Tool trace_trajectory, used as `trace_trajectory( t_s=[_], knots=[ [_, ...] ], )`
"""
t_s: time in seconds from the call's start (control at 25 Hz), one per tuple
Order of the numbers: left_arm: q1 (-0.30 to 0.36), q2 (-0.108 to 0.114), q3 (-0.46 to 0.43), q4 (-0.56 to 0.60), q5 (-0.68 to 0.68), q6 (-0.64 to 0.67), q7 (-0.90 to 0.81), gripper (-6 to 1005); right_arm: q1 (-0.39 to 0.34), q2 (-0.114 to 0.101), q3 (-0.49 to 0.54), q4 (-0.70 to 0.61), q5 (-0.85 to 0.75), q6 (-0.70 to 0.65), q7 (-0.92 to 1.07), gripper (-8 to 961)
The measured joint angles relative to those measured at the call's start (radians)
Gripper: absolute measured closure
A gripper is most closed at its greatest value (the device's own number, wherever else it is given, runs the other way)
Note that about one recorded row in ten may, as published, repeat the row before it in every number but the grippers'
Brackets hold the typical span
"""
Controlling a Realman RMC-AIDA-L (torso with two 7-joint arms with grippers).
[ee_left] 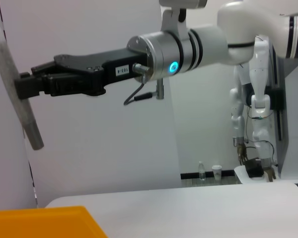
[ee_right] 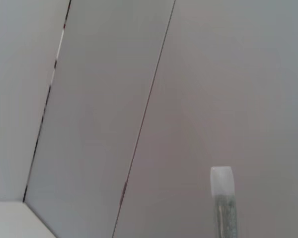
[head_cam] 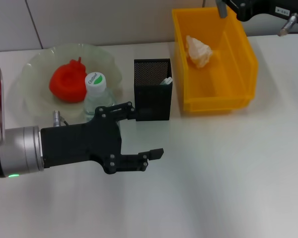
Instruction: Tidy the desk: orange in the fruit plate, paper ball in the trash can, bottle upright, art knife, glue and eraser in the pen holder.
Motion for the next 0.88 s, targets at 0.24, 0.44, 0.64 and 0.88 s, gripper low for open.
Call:
trace_trajectory(
  t_s=[0.24,0.44,0.64,0.88],
  knots=[
    [-0.005,0.000,-0.010,0.000,-0.009,0.000,0.000,200,0.068,0.000,0.077,0.156,0.047,-0.055,-0.060,829],
    [-0.012,0.000,-0.019,-0.002,-0.009,-0.006,0.000,200,0.129,0.000,0.106,0.272,0.052,-0.065,-0.100,829],
    [-0.017,-0.001,-0.019,-0.004,-0.009,-0.024,0.001,200,0.195,-0.002,0.126,0.366,0.056,-0.074,-0.118,829],
    [-0.029,-0.003,-0.015,-0.012,-0.010,-0.041,0.016,200,0.260,-0.002,0.130,0.470,0.085,-0.074,-0.162,829]
  ],
)
